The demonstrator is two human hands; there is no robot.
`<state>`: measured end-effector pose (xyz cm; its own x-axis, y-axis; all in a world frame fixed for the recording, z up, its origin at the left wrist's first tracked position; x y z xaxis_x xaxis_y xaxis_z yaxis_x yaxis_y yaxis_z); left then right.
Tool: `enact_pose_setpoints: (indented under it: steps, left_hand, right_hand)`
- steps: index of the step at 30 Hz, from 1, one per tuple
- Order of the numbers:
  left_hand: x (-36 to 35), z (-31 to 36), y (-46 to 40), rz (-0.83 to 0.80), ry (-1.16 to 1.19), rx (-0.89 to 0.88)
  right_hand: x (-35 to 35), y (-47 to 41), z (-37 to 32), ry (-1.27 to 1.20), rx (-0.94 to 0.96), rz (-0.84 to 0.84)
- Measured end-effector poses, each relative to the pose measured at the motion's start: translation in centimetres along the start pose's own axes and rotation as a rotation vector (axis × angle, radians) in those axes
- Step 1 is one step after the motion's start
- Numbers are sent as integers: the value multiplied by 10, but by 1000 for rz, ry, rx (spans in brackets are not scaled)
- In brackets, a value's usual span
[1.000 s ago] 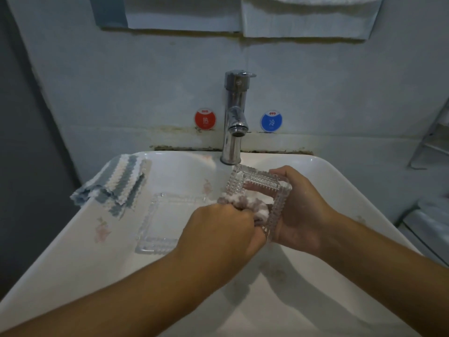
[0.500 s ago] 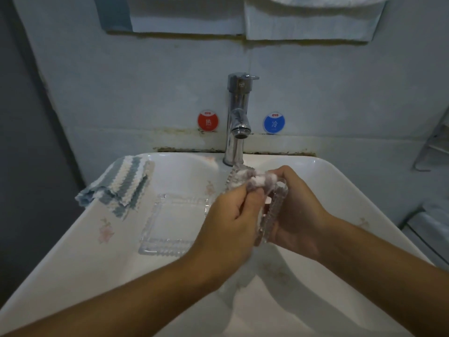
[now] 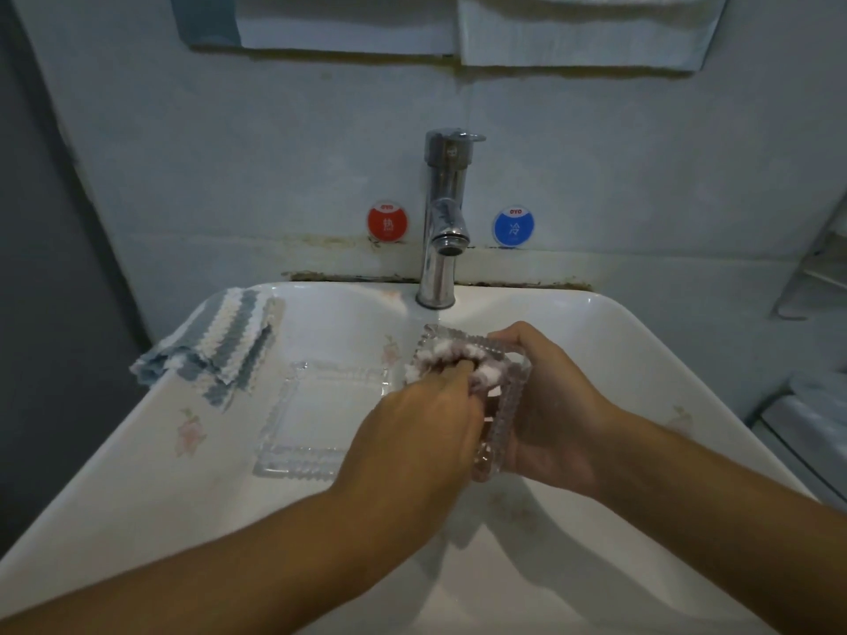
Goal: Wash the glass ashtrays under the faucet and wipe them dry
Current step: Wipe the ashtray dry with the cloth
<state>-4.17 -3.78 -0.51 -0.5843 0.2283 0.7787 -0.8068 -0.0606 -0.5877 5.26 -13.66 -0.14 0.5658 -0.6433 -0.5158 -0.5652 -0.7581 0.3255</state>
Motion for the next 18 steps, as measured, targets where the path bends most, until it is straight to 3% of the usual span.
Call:
enact_pose_setpoints:
  steps: [2,6,10,12,15,18]
  left_hand:
    - [5,-1,-1,56,189,73]
    - [12,5,-3,-40,577,125]
    - [24,-1,-10,129,730,285]
    - [34,-5,-14,138,817,375]
    - [57,-18,-17,193,814,492]
    - [90,-49,-12,347,597,493]
  right_hand:
    - [0,0,0,11,-2,-14]
    - [2,1,-5,-11,-23,-30]
    - [1,6,-13,-66,-8,-16]
    - [6,5,-16,-114,27,2]
    - [7,8,-17,-122,45,-17]
    - [-2,13,-20,-131,31,-67]
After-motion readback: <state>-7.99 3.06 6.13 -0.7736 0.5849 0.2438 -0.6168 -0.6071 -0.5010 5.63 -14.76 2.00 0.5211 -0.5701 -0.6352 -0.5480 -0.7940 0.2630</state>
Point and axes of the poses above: each hand's wrist, its own y-axis away from the middle knuckle, its own x-axis out of the back of the hand, z = x × y, the point moved 2 cm from there along -y, towards the middle knuckle, and after that the axes turned 7 degrees about -y, right-handed, at the moved point
